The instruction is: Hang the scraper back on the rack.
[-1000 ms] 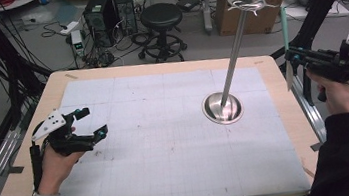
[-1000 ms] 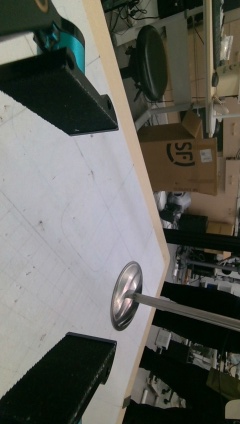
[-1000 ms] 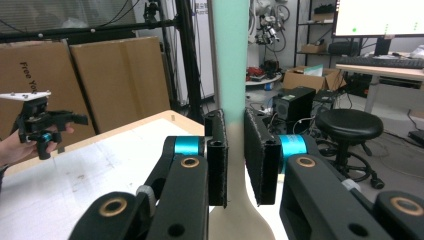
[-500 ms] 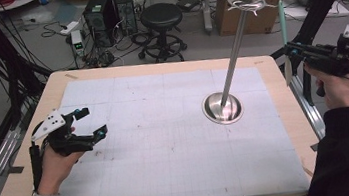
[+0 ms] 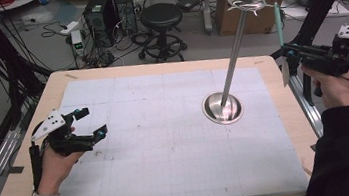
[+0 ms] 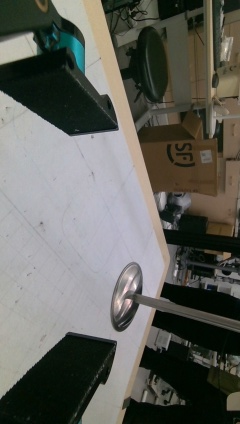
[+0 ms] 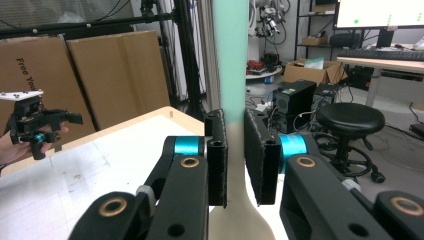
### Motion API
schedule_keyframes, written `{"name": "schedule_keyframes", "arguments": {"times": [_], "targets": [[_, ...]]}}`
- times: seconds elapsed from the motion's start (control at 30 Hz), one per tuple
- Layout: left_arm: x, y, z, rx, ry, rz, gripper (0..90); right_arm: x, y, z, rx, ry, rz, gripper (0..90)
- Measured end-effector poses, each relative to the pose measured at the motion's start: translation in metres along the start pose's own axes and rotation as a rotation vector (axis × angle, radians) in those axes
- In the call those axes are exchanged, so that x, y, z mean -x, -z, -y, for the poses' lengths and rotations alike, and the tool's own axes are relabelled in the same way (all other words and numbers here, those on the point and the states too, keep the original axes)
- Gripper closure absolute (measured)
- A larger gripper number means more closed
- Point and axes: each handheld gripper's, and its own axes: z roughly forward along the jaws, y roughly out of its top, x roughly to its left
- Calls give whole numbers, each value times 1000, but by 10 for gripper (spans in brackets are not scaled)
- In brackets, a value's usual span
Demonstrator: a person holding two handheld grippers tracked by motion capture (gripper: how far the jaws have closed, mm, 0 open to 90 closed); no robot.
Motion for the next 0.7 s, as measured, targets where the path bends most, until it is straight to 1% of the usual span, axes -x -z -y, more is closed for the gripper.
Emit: {"name": "schedule_keyframes", "arguments": {"times": [0.4,0.7], "targets": [[0,-1,1,-6,-2,0,41,0,-8,5,-8,-4,-5,807],[0,-1,1,-8,0,0,41,-3,-19,9,-4,-9,8,805]]}}
